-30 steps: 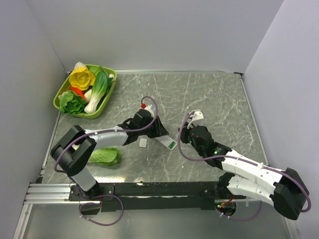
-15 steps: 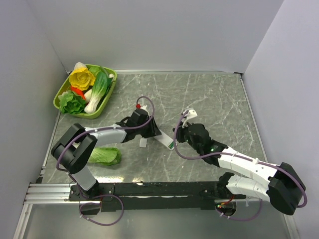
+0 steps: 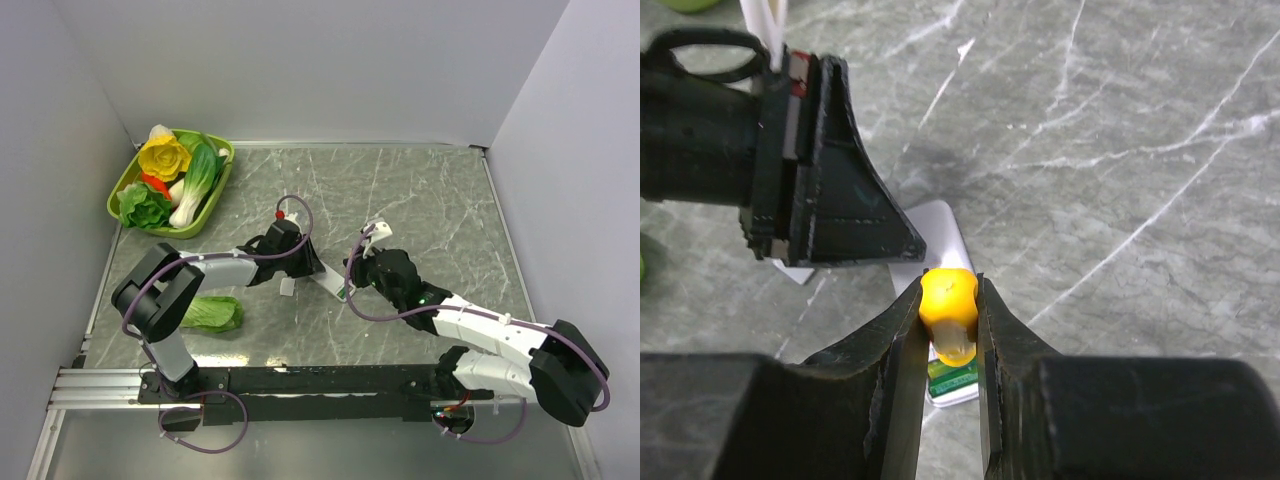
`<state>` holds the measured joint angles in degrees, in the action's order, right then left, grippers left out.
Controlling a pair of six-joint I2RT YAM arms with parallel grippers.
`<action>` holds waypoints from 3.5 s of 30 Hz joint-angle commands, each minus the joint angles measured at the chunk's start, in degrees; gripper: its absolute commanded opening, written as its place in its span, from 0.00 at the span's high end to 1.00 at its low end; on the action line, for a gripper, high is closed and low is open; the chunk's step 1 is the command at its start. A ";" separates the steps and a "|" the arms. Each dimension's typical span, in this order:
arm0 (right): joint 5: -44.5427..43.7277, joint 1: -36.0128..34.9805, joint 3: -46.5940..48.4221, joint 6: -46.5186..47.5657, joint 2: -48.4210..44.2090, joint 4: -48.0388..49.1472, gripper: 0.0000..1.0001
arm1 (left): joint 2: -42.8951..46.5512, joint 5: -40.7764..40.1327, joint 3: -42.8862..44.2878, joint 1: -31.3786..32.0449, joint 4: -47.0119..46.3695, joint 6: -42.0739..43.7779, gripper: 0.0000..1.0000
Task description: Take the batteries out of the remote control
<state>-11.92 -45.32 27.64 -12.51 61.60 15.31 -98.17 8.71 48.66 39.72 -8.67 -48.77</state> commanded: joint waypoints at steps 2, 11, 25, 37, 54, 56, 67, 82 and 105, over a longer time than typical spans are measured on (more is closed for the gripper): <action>0.15 0.41 0.14 -0.23 0.18 2.09 1.00 | 0.00 -0.45 0.29 0.09 -0.74 -0.27 0.68; -0.30 0.58 -1.88 -1.46 1.15 2.79 1.00 | -0.09 -0.45 -0.76 0.09 -1.35 -0.88 0.68; -4.57 -3.54 -10.24 0.12 -4.12 7.11 1.00 | -0.97 -0.01 -2.17 0.18 -1.88 -2.47 0.68; -10.92 -9.87 -8.22 -3.92 -1.05 -2.29 1.00 | -1.24 -0.80 -4.72 0.09 -1.97 -2.99 0.69; -26.57 -21.65 -5.31 -13.40 10.82 -8.98 1.00 | -2.20 -1.59 -3.84 0.00 0.31 -2.38 0.69; -27.27 -23.57 -6.63 -16.92 10.29 -9.94 1.00 | -2.20 -1.59 -3.58 0.00 0.67 -2.38 0.69; -33.35 -28.87 -1.46 -30.32 16.71 -23.67 1.00 | -2.29 -1.42 -4.28 -0.09 0.76 -2.82 0.70; -24.03 -21.74 0.32 -25.46 23.04 -16.90 1.00 | -5.36 -0.71 -4.81 -0.09 -1.18 -4.22 0.70; -15.76 -16.03 6.81 -13.94 29.36 -11.88 1.00 | -6.68 -0.89 -5.42 -0.26 -2.85 -5.45 0.71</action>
<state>-43.33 -60.14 37.41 -24.62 85.76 15.75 -101.51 10.48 45.65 39.55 -19.70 -55.35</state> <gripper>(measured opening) 0.278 0.289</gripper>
